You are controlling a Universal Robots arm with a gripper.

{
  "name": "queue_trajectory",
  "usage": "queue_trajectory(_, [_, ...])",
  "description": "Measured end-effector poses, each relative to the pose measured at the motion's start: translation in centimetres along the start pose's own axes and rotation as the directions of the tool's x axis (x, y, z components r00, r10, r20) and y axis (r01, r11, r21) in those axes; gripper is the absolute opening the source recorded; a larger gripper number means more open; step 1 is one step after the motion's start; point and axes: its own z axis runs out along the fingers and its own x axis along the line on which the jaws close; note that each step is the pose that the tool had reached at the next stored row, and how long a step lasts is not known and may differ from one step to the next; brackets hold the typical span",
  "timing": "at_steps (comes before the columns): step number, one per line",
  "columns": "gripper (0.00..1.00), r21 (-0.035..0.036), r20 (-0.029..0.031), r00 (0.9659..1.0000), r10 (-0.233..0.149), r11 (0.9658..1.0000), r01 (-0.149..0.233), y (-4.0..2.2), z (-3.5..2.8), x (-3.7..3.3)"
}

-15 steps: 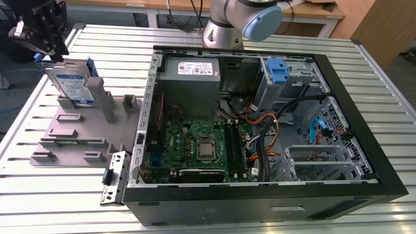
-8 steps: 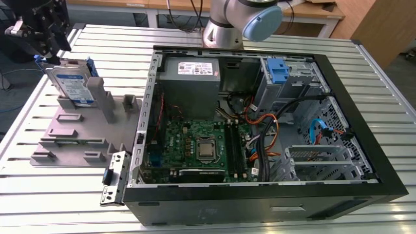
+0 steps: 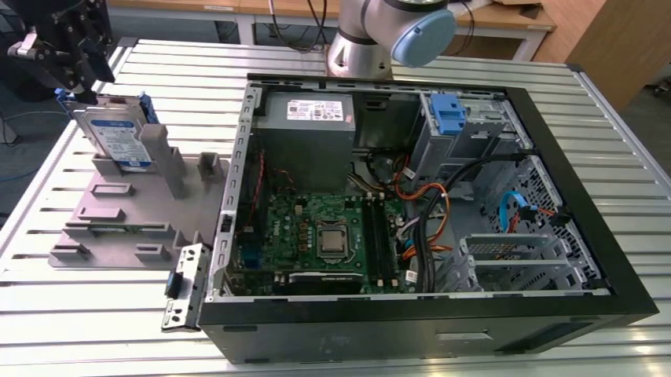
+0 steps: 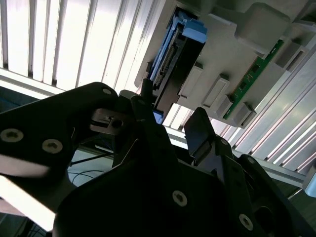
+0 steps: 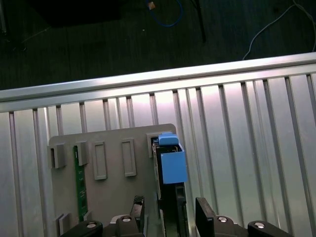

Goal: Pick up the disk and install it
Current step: 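Pick up the disk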

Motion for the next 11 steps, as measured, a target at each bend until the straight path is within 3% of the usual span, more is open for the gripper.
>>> queue_trajectory(11, [0.54,0.0000,0.0000,1.0000,0.000,1.0000,0.000,0.01,0.00,0.00])
